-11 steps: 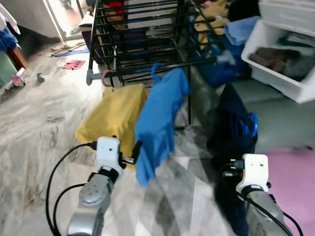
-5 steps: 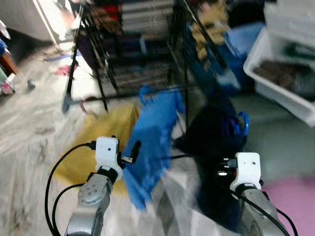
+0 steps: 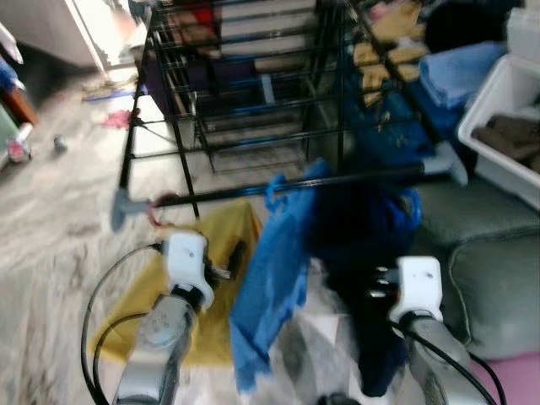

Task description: Hang hanger

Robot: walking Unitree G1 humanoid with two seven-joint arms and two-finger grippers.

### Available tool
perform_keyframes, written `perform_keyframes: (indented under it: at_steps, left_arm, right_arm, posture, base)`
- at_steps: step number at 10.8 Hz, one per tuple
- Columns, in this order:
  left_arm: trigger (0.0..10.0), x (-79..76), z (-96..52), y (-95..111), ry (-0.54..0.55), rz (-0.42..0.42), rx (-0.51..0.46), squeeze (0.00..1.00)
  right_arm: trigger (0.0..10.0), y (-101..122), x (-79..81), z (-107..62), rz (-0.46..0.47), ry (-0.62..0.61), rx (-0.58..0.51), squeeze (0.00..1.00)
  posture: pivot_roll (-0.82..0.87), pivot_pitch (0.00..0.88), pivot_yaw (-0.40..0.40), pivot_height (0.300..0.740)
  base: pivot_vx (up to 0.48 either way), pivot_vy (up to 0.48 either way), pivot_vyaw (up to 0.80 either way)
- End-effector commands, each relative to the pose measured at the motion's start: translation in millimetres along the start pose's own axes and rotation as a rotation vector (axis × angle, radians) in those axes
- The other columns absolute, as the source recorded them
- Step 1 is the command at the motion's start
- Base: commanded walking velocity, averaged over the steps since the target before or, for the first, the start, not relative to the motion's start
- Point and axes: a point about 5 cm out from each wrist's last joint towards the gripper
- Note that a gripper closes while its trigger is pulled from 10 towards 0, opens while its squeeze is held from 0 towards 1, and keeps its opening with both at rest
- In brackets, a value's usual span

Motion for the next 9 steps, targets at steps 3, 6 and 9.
perform_keyframes:
  at_steps: [3,6,9]
  left_arm:
    - [10.0,9.2,-1.5,-2.2,0.026,0.009,0.017,0.00]
    - [10.0,5.2,-0.7,0.1,0.002,-0.009,0.007,0.00]
    - [10.0,5.7,-0.7,0.4,-0.002,-0.008,0.008,0.00]
  right_arm:
    - [10.0,5.1,8.4,0.3,0.019,0.021,-0.025,0.00]
    - [10.0,6.8,4.6,2.6,0.041,-0.013,-0.023,0.00]
    - [10.0,16.1,-0.8,11.5,0.056,-0.025,-0.020,0.00]
  posture:
    - [-0.09,0.068,0.056,0.740]
    - [-0.09,0.066,0.061,0.740]
    - [-0.08,0.066,0.067,0.740]
  base:
    - [0.000,0.000,0.00]
    - [0.000,0.000,0.00]
    - [0.000,0.000,0.00]
Point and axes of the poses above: a point about 5 cm out from each wrist's last joint towards the gripper, its own z axis pointing out of the wrist towards the gripper, its own y axis along the axis of the wrist's last joint, x = y × z, and after that the axes turned 3 degrees about z, right-handed
